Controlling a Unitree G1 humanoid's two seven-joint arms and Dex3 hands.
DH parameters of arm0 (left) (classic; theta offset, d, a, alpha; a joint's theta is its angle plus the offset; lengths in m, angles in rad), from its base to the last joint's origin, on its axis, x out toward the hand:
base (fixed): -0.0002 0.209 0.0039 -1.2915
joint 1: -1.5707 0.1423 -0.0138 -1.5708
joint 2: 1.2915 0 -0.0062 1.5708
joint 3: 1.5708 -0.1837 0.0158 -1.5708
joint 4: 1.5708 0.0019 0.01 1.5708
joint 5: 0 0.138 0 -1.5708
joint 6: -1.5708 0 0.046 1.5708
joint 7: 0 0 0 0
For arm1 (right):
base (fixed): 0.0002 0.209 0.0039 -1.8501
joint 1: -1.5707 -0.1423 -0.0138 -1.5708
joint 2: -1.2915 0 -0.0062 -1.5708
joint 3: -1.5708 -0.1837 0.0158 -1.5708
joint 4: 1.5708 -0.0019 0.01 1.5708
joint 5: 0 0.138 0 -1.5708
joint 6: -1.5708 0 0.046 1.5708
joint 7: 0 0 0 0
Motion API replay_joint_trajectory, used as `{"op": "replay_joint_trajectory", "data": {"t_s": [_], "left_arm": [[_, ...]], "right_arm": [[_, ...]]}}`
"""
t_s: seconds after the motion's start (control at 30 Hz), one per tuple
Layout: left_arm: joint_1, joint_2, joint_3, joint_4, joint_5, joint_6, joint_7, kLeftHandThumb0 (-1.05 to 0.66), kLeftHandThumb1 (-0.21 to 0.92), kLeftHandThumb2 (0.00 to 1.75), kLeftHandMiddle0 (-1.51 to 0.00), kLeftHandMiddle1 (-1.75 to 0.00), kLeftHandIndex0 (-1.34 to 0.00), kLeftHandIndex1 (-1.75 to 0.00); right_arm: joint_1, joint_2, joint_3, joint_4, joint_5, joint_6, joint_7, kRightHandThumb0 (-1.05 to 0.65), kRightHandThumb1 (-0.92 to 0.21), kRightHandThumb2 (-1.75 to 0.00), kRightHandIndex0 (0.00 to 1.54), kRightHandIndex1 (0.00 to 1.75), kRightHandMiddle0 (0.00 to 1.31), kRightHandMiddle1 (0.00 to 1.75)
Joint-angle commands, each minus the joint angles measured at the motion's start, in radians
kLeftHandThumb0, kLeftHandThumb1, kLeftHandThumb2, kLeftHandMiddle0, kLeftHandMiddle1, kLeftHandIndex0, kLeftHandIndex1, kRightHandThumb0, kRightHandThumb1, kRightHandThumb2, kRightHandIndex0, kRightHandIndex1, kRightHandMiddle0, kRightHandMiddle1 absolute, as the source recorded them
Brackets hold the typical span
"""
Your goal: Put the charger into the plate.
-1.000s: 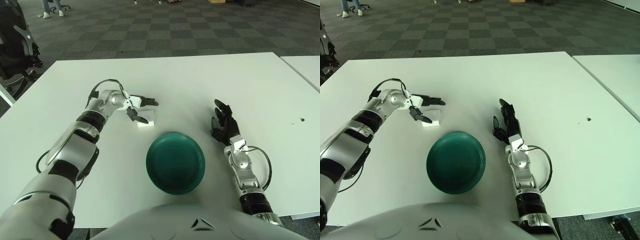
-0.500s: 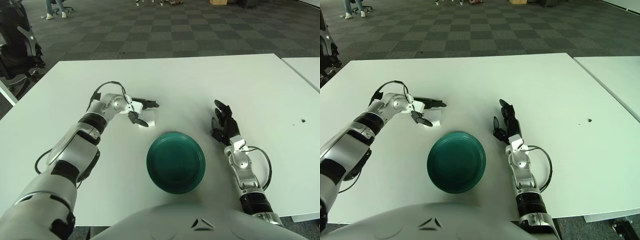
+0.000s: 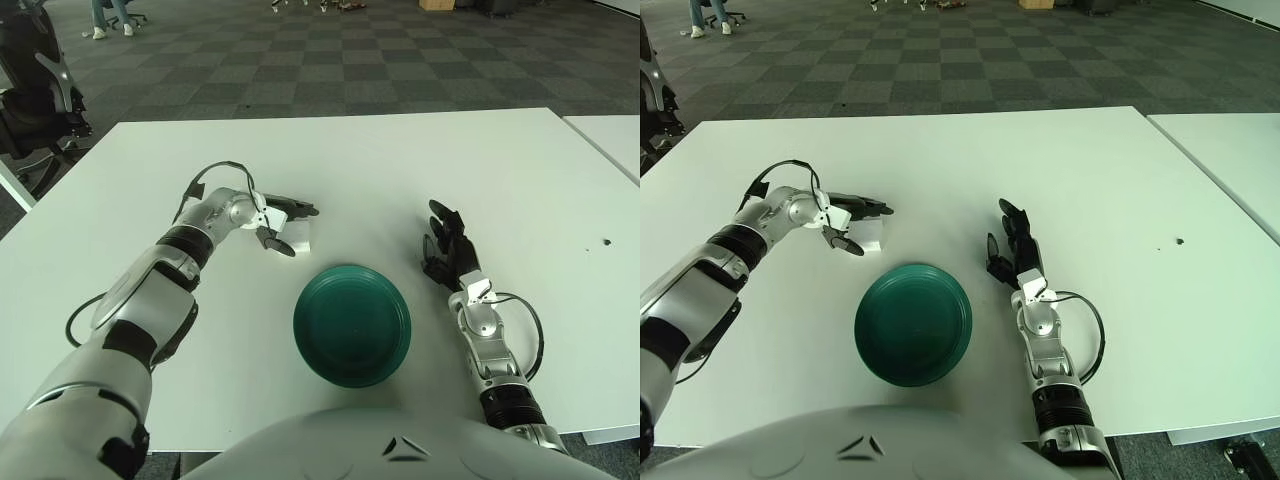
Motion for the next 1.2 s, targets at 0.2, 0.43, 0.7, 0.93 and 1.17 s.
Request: {"op": "replay_joint_trajectory", "data": {"t_s": [0.2, 0.43, 0.7, 0.93, 1.17], "left_arm": [[0.094, -0.037, -0.102, 0.106, 0.101, 0.058, 0.055, -1.05, 0.92, 0.66, 0.00, 0.00, 0.00, -0.45], [0.092, -0.044, -0.147, 0.149, 0.136, 0.044, 0.159, -1.05, 0.92, 0.71, -0.15, -0.08, 0.00, -0.57], [0.106, -0.054, -0.161, 0.182, 0.142, 0.053, 0.309, -1.04, 0.92, 0.52, -0.07, -1.55, -0.06, -1.48], [0.101, -0.071, -0.171, 0.209, 0.134, 0.081, 0.297, -0.94, 0.92, 0.34, -0.22, -1.73, -0.12, -1.72], [0.102, -0.086, -0.168, 0.221, 0.135, 0.098, 0.307, -0.86, 0.92, 0.24, -0.33, -1.75, -0.22, -1.74]], "right_arm": [[0.132, 0.035, 0.021, 0.184, 0.002, 0.166, 0.016, -0.62, -0.92, -0.84, 0.26, 0.01, 0.00, 0.54], [0.132, 0.033, 0.022, 0.179, 0.003, 0.182, 0.021, -0.63, -0.92, -0.84, 0.24, 0.00, 0.00, 0.53], [0.136, 0.034, 0.017, 0.171, 0.010, 0.192, 0.024, -0.62, -0.92, -0.84, 0.23, 0.00, 0.00, 0.53], [0.141, 0.028, 0.020, 0.164, 0.001, 0.193, 0.023, -0.64, -0.92, -0.84, 0.22, 0.00, 0.00, 0.53], [0.145, 0.028, 0.016, 0.158, 0.003, 0.200, 0.019, -0.63, -0.92, -0.84, 0.22, 0.00, 0.00, 0.51]]}}
